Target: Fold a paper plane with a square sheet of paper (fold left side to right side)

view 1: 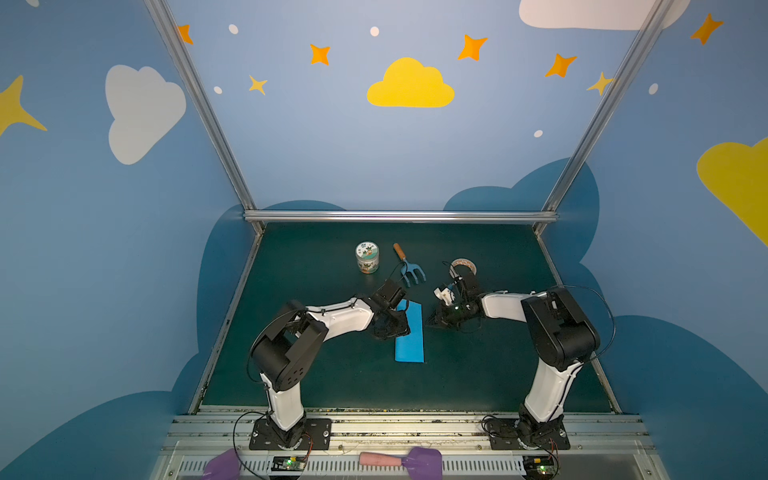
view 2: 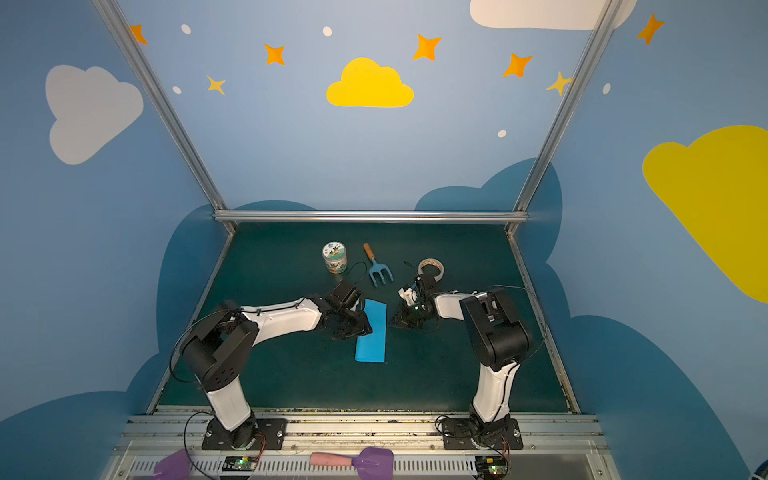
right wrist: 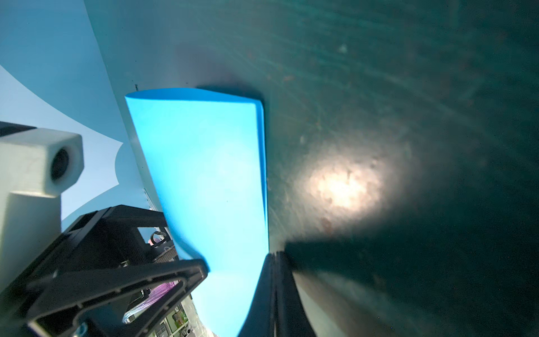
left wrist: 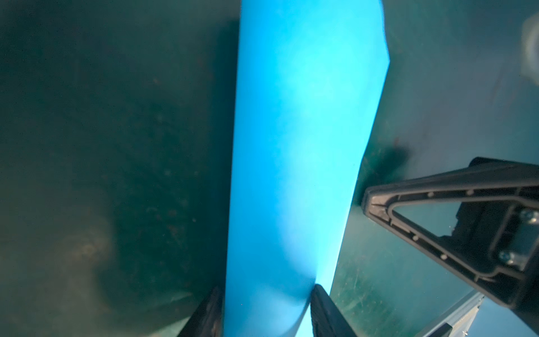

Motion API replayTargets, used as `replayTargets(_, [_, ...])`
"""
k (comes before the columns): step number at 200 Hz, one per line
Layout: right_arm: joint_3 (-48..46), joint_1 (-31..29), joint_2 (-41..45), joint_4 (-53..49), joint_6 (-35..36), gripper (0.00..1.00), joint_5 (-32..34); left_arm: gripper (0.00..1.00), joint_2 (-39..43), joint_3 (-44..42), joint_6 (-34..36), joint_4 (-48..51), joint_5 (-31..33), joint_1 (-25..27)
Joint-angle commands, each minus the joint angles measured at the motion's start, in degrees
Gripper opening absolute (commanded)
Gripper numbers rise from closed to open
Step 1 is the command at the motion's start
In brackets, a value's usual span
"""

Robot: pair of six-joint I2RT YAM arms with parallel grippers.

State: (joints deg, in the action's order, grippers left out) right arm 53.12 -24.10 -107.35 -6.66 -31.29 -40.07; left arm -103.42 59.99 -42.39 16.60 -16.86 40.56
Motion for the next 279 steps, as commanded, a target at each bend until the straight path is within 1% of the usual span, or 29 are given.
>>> replayTargets(1, [-0.21,-0.42,-1.72,-1.25,-0.18,0.0,1.4,0.5,-1.01,-1.39,0.73,2.93,-0.8,0.35])
replayTargets(63, [-0.14,-0.46,-1.03,-1.42,-0.23,0.0,0.85,0.5,-1.18,-1.29,-0.91,2.79,0.69,0.3])
replayTargets(149, [1.27,-3.18,4.39,-3.19,-0.7,0.0,1.72,0.5,-1.53,-1.12,-1.21,2.8,1.3,0.35])
replayTargets(181, [1.71,-4.2,3.49,-3.02,-0.99,0.0,1.95,0.5,-1.47,-1.11,-1.15,2.8,1.42,0.27])
replayTargets(222, [1.63,-4.99,0.08,-2.23,-0.93,0.0,2.78,0.5,-1.51,-1.16,-1.14,2.58,1.3,0.32])
replayTargets(254, [-0.08,-5.0,-2.06,-2.31,-0.77,0.0,4.24,0.5,-0.85,-1.12,-0.83,2.77,1.31,0.24])
replayTargets(279, [-1.91,-5.06,-2.33,-2.22,-0.79,0.0,5.56,0.51,1.81,0.14,3.6,5.69,0.74,-0.85])
